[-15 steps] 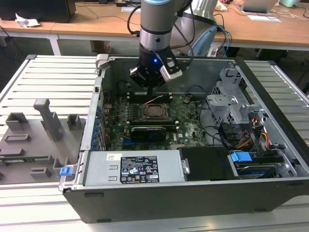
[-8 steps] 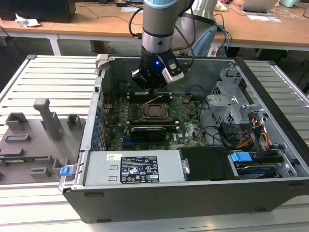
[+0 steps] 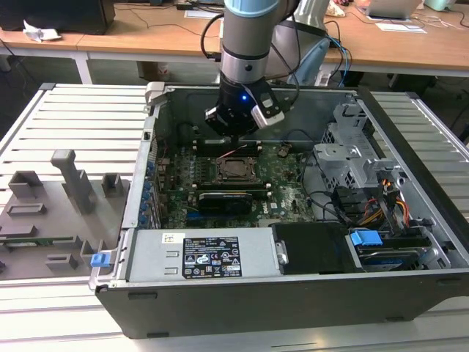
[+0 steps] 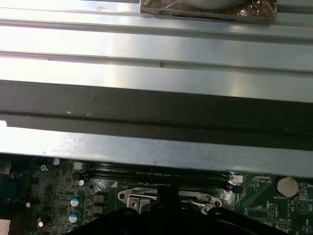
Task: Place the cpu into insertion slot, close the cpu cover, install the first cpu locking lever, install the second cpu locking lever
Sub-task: 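Install the first cpu locking lever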
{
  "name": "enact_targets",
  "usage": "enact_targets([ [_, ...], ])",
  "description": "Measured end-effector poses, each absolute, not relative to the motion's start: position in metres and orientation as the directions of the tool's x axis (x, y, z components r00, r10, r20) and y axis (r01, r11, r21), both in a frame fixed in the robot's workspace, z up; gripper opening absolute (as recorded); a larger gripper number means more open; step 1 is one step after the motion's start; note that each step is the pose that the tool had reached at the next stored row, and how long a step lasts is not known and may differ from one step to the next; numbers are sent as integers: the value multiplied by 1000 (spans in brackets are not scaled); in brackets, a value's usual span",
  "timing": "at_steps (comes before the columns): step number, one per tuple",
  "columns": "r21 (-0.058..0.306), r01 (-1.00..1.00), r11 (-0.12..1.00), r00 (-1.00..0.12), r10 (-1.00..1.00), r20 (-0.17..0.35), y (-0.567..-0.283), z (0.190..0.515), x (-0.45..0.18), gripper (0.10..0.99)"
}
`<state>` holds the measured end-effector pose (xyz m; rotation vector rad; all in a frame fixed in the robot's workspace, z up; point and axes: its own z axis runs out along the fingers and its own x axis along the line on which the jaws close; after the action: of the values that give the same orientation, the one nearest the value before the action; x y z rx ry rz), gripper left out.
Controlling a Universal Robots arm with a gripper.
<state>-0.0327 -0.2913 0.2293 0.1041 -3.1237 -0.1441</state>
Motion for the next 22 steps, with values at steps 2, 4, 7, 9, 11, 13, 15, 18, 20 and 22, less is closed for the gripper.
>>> enact_targets([
  [2,92,-66,994,-998,-67,10,-291,228,-32,106],
  [4,93,-66,994,-998,-67,10,-291,227,-30,106],
  [7,92,-66,994,-998,-67,10,-290,226,-28,106],
  [9,93,-66,994,-998,-67,10,-289,225,-27,106],
  [11,93,-66,994,-998,-67,10,-288,225,-26,106],
  [13,93,-66,994,-998,-67,10,-288,224,-25,106],
  [15,92,-66,994,-998,-67,10,-288,223,-24,106],
  [18,92,-66,994,-998,-67,10,-288,222,-22,106],
  [20,92,-66,994,-998,-67,10,-287,221,-21,106],
  [22,92,-66,994,-998,-67,10,-287,220,-20,106],
])
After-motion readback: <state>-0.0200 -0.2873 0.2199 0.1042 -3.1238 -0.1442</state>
